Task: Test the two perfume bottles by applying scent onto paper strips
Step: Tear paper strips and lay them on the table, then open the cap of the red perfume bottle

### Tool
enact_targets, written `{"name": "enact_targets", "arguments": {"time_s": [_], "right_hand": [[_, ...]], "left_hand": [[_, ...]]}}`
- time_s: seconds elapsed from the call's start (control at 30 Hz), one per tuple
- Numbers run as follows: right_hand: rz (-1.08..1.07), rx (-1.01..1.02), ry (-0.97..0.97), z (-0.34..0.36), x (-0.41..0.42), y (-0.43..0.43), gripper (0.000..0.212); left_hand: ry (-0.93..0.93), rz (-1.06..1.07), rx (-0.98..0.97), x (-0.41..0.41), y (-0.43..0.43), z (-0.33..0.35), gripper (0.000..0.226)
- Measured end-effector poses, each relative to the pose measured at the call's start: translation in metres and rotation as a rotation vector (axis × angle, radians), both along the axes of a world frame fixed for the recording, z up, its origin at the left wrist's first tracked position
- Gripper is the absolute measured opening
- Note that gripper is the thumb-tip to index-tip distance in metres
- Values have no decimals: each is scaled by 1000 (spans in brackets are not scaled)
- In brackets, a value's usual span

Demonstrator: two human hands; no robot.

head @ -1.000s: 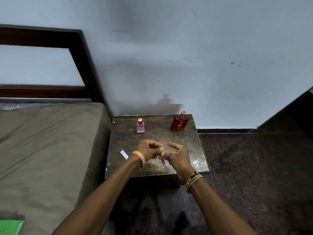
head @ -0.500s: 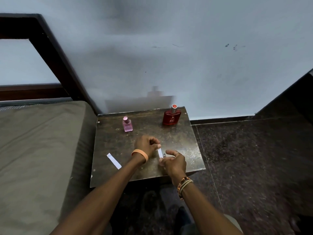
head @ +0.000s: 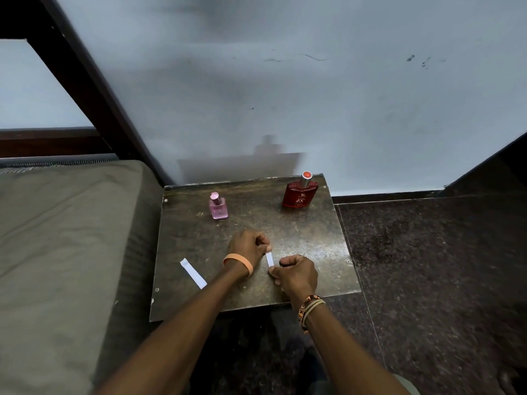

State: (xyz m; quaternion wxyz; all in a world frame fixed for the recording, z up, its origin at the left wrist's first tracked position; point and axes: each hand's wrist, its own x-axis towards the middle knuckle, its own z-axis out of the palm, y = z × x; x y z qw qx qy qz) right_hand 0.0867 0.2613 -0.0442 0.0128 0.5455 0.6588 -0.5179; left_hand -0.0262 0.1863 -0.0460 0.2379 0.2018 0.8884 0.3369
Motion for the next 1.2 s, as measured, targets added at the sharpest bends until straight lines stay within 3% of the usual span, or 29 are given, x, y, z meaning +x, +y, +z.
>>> {"name": "enact_targets", "arguments": {"time_s": [0.17,0.33,0.5,0.63,0.73,0.87,1.2], "right_hand": [[41,79,-20,4,3,0,47],[14,277,74,26,4,15,39],[136,513,154,55,-37,54,96],[257,548,230,73,-73,90,113],[275,419,234,75,-92,108,100],[372,557,99,70,-95,113,34],[367,717,43,61,-30,87,26]], "left_hand": [[25,75,38,4,-4,1,16],[115,100,147,8,-18,8,22],[236,76,205,9,-19,21,25],[289,53,242,8,-17,30,24],[302,49,293,5,-13,38,24],[319,47,341,2,-6,44,24],[277,10,404,27,15,79,31]]}}
